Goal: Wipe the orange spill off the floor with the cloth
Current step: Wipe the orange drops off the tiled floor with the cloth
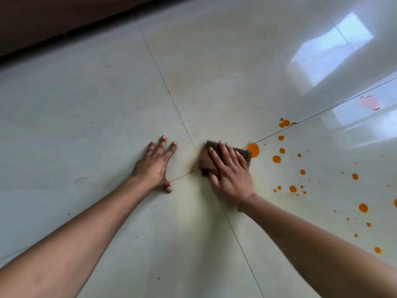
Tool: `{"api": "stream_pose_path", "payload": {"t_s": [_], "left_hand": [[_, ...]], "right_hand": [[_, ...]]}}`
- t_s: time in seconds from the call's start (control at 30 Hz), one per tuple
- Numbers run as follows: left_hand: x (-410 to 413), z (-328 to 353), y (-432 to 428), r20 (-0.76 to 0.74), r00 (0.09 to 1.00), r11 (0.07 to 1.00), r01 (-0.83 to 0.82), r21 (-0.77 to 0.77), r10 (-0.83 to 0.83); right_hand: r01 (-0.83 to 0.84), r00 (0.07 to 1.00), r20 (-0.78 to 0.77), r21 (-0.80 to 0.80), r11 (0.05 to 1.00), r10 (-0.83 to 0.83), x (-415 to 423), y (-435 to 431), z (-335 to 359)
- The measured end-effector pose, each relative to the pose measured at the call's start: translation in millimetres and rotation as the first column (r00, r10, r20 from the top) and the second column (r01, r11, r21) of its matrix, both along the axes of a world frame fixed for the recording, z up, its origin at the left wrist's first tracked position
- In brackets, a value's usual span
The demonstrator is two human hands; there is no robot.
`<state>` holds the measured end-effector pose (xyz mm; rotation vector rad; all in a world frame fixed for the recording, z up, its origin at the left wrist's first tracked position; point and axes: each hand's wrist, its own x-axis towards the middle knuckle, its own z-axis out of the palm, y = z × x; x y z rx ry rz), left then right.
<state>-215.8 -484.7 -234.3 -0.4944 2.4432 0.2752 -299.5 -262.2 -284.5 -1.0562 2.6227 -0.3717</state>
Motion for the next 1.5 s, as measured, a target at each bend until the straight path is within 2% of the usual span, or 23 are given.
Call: {"api": "stream_pose_path", "payload": {"t_s": [0.07,0.17,0.23,0.27,0.37,0.4,0.43,0.53,0.63,0.67,0.73,0.8,0.87,0.93,1.0,1.03,1.13,1.17,1.2,1.27,1.37,1.43,1.5], "left_hand": [[-1.1,-1.7,-2.3,0.001,1.000,1.000,0.001,-0.001,-0.001],[2.8,-3.9,-7.6,-0.016,1.000,1.000,0.012,0.012,-0.012],[6.2,-5.0,-9.8,-0.044,0.999,1.000,0.019,0.017,-0.018],[7.2,-5.3,-9.9,-0.054,0.998,1.000,0.017,0.020,-0.016],[13.4,-5.4,-14.5,-0.117,0.993,0.998,-0.006,0.065,0.014],[19.2,-4.6,-20.6,-0.145,0.989,0.996,-0.019,0.090,0.032],[25.7,-2.9,-28.6,-0.173,0.984,0.994,-0.032,0.102,0.050],[62.4,1.8,-60.6,-0.184,0.972,0.989,-0.140,0.051,0.147],[91.5,0.2,-72.4,-0.094,0.979,0.980,-0.172,0.097,0.182],[95.0,-2.8,-70.3,-0.090,0.981,0.982,-0.164,0.093,0.172],[97.0,-8.1,-63.9,-0.111,0.980,0.984,-0.160,0.077,0.168],[96.3,-10.3,-62.9,-0.147,0.973,0.983,-0.171,0.066,0.179],[97.8,-9.2,-64.3,-0.163,0.970,0.982,-0.171,0.079,0.182],[105.3,-6.6,-68.2,-0.194,0.959,0.976,-0.187,0.107,0.205],[119.8,-3.4,-71.2,-0.218,0.946,0.970,-0.226,0.089,0.241],[130.0,-2.5,-74.4,-0.226,0.938,0.965,-0.259,0.049,0.264],[162.0,-4.8,-92.2,-0.192,0.914,0.927,-0.373,-0.042,0.359],[169.9,-7.0,-97.6,-0.157,0.911,0.921,-0.389,-0.030,0.380],[175.3,-9.8,-100.9,-0.132,0.911,0.919,-0.394,-0.003,0.391],[181.7,-13.9,-103.0,-0.118,0.908,0.916,-0.400,0.037,0.402],[181.4,-18.5,-101.9,-0.130,0.888,0.898,-0.435,0.071,0.441],[180.4,-19.0,-100.6,-0.128,0.883,0.892,-0.444,0.082,0.451],[179.2,-19.4,-99.5,-0.107,0.878,0.884,-0.461,0.079,0.467]], "right_hand": [[0.044,0.998,0.044,-0.017,0.999,-0.044,17.3,-32.7,2.8],[-0.277,0.959,0.047,-0.050,0.959,0.280,74.5,0.0,-0.4],[-0.399,0.916,0.029,-0.042,0.916,0.400,66.8,36.3,-0.7],[-0.382,0.924,-0.011,-0.030,0.924,0.382,52.7,40.5,-5.0],[-0.030,1.000,0.007,0.028,0.999,0.030,23.5,-5.6,0.4],[0.011,1.000,0.023,0.017,1.000,-0.012,33.8,-29.0,0.7],[-0.029,0.998,0.050,-0.014,0.999,0.029,52.6,-46.7,1.3],[-0.382,0.921,0.044,-0.095,0.919,0.387,130.9,-36.1,-0.9],[-0.571,0.818,0.018,-0.097,0.815,0.575,116.3,4.2,-0.2],[-0.551,0.833,0.007,-0.074,0.831,0.553,98.9,-0.6,-0.7],[-0.321,0.947,0.024,-0.025,0.947,0.322,70.2,-35.5,1.9],[-0.162,0.985,0.056,-0.007,0.987,0.163,79.5,-72.3,4.8],[-0.301,0.952,0.053,-0.026,0.953,0.302,114.2,-73.5,4.5],[-0.526,0.848,0.069,-0.011,0.850,0.526,132.7,-39.2,6.0],[-0.627,0.779,0.029,-0.008,0.779,0.627,117.1,-23.8,3.3],[-0.611,0.791,0.005,0.009,0.791,0.611,108.5,-31.0,2.1],[-0.349,0.936,0.053,0.007,0.937,0.348,115.6,-88.9,6.3],[-0.336,0.939,0.072,-0.020,0.942,0.336,132.9,-105.6,7.6],[-0.396,0.914,0.075,-0.061,0.916,0.400,154.9,-113.3,7.4],[-0.621,0.776,0.041,-0.121,0.774,0.629,194.6,-96.9,3.1],[-0.797,0.596,0.055,-0.079,0.599,0.801,172.0,-47.7,0.3],[-0.747,0.664,0.001,-0.029,0.664,0.747,132.1,-48.2,-1.7],[-0.500,0.866,0.005,-0.017,0.866,0.500,102.7,-79.3,0.4]]}}
